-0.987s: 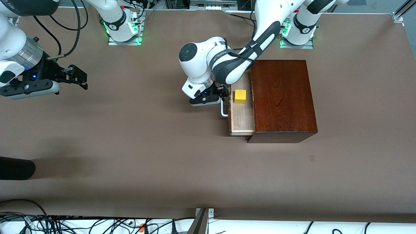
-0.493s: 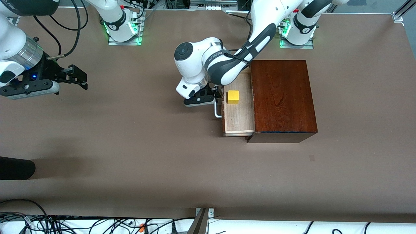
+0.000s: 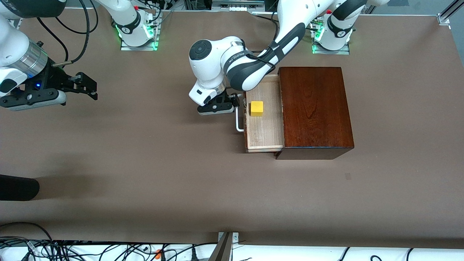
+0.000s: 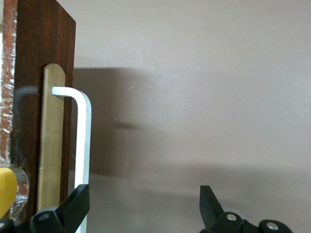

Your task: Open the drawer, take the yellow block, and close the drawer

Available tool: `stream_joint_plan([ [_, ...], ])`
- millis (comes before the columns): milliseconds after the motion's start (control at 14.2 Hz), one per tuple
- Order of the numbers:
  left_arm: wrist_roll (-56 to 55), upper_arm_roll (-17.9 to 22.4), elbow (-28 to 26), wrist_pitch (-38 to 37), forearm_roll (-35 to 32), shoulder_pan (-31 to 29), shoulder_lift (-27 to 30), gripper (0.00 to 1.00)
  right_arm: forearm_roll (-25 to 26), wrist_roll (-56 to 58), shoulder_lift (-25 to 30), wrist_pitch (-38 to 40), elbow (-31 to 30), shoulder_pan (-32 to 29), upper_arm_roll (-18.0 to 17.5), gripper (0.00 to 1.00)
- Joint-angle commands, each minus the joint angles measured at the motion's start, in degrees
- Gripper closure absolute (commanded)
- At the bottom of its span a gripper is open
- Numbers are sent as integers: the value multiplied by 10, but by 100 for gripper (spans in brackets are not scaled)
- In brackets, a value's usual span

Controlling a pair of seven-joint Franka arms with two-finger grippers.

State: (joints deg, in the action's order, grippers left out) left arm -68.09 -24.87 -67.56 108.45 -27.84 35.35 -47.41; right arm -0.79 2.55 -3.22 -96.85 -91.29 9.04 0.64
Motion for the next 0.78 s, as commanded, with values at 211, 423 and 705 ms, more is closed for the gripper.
stream_joint_plan([
  [211,70,-7,-36,-63,105,-90,134,0,6,3,-2,4,9,-2,0,0],
  [423,175,-7,-62,-125,173,-173,221,0,3,2,-3,5,9,-2,2,0],
  [705,290,-7,-66,-192,204,-278,280,0,-16,1,-37,10,9,2,-1,0],
])
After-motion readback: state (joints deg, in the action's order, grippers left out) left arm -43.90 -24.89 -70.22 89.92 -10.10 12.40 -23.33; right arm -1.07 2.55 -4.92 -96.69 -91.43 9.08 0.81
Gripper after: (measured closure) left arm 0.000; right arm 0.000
